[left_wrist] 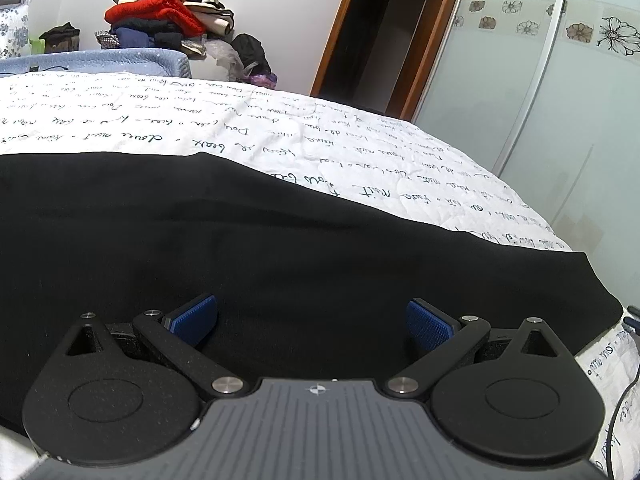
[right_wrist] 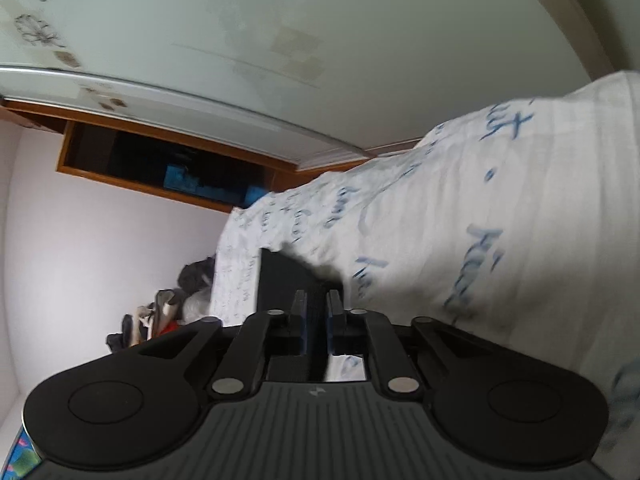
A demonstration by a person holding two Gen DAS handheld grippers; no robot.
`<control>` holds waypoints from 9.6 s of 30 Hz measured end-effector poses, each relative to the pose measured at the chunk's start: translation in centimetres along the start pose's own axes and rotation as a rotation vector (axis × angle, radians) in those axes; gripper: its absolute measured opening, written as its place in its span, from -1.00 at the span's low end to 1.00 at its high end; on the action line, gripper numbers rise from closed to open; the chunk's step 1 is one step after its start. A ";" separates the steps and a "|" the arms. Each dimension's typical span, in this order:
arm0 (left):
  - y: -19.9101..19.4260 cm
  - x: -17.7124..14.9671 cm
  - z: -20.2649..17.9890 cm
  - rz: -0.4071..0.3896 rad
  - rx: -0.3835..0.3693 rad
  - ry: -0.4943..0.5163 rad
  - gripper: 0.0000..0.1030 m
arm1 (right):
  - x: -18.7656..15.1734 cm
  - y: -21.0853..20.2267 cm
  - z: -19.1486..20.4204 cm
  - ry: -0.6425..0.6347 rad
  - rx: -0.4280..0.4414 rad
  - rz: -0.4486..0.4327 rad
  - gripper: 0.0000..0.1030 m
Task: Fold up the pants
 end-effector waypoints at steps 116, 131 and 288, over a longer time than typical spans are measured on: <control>1.2 2.9 -11.6 0.065 -0.075 0.357 0.93 | -0.5 7.1 3.4 -0.214 0.043 -0.036 -0.77; 5.6 13.6 -23.8 0.166 -0.383 0.292 0.93 | -7.4 6.1 8.0 -0.846 -0.031 -0.217 -0.90; -5.5 0.2 -0.7 0.092 -0.027 -0.016 0.20 | -48.7 25.0 13.4 -0.840 -0.033 1.106 0.57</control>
Point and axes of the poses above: each gripper's, at about its wrist camera, not at the fingertips, and y roughly the way its jaws point, z to its left, x to its top, the point moved 9 cm from there along y, roughly the way its jaws point, and after that the axes turned 11 degrees about y, right-handed, at the moved point
